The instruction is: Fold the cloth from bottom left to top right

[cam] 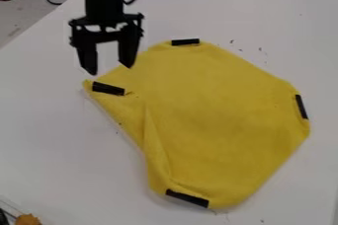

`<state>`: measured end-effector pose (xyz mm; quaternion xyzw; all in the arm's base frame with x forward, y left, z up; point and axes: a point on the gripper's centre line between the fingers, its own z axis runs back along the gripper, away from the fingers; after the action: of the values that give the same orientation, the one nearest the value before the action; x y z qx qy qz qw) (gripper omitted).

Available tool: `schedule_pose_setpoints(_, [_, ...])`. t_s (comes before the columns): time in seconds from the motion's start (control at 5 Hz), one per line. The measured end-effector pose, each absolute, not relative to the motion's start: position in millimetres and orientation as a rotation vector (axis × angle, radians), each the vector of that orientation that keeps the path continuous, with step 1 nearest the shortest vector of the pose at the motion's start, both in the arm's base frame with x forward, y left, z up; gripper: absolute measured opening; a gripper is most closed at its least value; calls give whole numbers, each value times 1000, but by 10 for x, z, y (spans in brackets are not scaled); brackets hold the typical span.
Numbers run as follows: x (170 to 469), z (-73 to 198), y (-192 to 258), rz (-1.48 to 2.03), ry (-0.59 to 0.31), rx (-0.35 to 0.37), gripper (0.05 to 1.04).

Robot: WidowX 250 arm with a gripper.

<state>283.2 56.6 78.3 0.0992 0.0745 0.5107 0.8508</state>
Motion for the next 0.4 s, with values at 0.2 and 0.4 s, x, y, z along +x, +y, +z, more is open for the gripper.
schedule_pose_setpoints(0.2, [2727, 651, 310, 995, 187, 196, 999])
schedule_pose_setpoints(0.4, [2652, 584, 138, 925, 155, 149, 999])
